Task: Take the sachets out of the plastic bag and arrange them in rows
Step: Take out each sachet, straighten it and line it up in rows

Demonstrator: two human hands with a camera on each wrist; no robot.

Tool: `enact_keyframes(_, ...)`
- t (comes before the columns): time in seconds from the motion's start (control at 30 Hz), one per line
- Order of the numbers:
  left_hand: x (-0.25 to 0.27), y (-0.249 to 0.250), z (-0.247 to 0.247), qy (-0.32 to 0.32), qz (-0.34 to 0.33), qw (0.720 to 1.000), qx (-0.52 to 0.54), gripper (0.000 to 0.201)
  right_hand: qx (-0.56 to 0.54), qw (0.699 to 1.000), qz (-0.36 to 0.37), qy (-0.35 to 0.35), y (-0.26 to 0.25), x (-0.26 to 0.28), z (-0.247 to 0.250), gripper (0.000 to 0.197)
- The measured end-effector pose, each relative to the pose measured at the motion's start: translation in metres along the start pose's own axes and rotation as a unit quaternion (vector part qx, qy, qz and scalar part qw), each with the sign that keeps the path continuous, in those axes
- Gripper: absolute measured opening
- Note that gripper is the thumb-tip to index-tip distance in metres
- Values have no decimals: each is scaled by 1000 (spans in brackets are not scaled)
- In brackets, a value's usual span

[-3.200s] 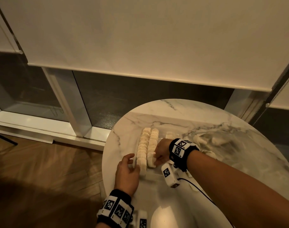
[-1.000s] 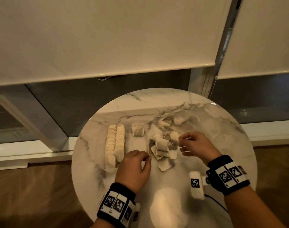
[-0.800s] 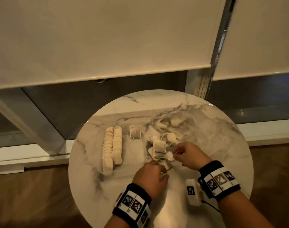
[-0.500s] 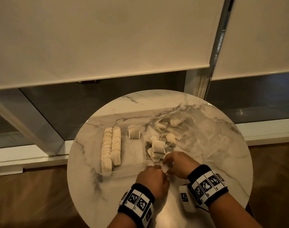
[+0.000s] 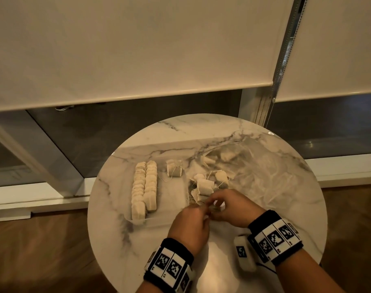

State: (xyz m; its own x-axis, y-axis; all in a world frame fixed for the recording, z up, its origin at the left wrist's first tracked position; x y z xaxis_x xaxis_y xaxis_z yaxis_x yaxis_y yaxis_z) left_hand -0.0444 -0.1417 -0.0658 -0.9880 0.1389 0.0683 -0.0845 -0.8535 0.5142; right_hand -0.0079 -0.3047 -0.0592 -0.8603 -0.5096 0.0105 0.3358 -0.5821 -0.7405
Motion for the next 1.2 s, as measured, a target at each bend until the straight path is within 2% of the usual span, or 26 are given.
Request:
enact_keyframes(0.03,1,0,4,14,-4,1000,22,26,-23,1000,14,2,-3,0,1,12)
enact_keyframes(0.2,6,-5,25,61,8,992,112,21,-97,992,60,44,-18,-3,-2,2)
enact_keyframes(0.37,9,-17,41,106,43,970,214,33,-209,975,57,48,-31,-10,-6,18)
enact_keyframes(0.6,9,-42,53,149,82,942,291,32,-218,974,33,42,-51,-35,-21,6)
enact_keyframes(0.73,10,-67,64,193,104,940,262,34,-195,980,28,41,-63,-57,-26,11)
enact_keyframes(0.87,10,-106,76,234,164,940,189,33,-161,986,-14,43,-73,-83,-28,12)
enact_keyframes(1.0,13,-133,73,204,270,935,109,28,-129,990,-58,25,-78,-112,-41,3)
enact_keyframes(1.07,14,-137,68,179,307,925,134,32,-128,988,-90,4,-77,-125,-53,3)
enact_keyframes(1.2,11,-135,62,156,323,907,220,44,-105,984,-143,-34,-73,-145,-71,8)
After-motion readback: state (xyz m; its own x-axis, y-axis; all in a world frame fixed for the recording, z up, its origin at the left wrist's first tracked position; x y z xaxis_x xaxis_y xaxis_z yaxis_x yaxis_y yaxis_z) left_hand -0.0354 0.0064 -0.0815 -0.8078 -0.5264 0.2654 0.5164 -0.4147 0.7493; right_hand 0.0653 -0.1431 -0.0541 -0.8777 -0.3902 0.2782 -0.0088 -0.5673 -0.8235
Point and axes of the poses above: each hand's wrist, its own x-axis away from the middle knuckle, its own z-axis out of the back of the hand, y = z × x, the point moved 1 cm from there along -x, towards the middle knuckle, and after that the axes turned 13 degrees about z, right-handed, at the moved point
